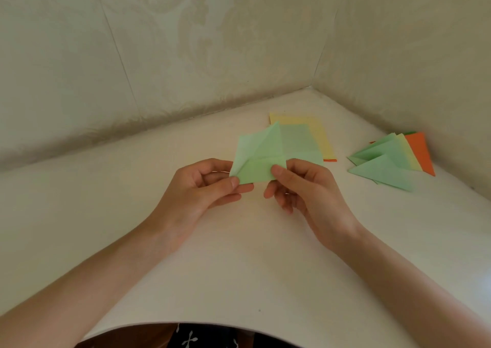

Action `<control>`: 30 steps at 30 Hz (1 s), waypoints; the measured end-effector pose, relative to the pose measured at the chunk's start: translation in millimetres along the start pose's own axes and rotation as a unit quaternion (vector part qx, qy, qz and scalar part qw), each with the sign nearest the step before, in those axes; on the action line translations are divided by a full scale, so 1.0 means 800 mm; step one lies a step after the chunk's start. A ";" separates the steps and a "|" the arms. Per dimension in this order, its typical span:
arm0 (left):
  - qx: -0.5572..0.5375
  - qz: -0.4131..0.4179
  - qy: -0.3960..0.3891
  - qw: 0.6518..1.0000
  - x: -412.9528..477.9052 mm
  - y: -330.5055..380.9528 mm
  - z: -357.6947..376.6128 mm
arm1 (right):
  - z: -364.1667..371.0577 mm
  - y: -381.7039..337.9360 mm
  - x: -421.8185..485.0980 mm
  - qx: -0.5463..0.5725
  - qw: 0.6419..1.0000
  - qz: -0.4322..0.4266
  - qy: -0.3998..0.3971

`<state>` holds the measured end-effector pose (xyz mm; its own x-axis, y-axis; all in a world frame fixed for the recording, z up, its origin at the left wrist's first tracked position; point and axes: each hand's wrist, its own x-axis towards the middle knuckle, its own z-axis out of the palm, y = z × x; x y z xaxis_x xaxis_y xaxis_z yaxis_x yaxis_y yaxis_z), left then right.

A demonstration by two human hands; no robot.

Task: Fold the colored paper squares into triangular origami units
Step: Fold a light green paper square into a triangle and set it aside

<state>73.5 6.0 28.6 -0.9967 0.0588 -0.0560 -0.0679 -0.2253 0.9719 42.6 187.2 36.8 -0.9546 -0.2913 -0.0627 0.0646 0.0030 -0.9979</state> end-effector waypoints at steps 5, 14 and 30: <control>0.008 0.026 -0.003 1.000 -0.001 0.000 0.001 | 0.001 0.000 0.001 0.016 1.000 0.018 0.018; 0.034 0.028 0.010 0.999 0.000 0.000 0.001 | 0.003 0.000 0.000 0.001 1.000 0.017 0.002; 0.143 0.026 -0.014 0.989 -0.002 -0.001 0.002 | 0.004 0.007 -0.002 -0.048 0.998 -0.001 -0.042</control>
<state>75.0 7.8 28.1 -0.9965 0.0830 -0.0025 0.0021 0.0556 0.9985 45.1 184.6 31.1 -0.9267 -0.3704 -0.0633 0.0306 0.0934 -0.9952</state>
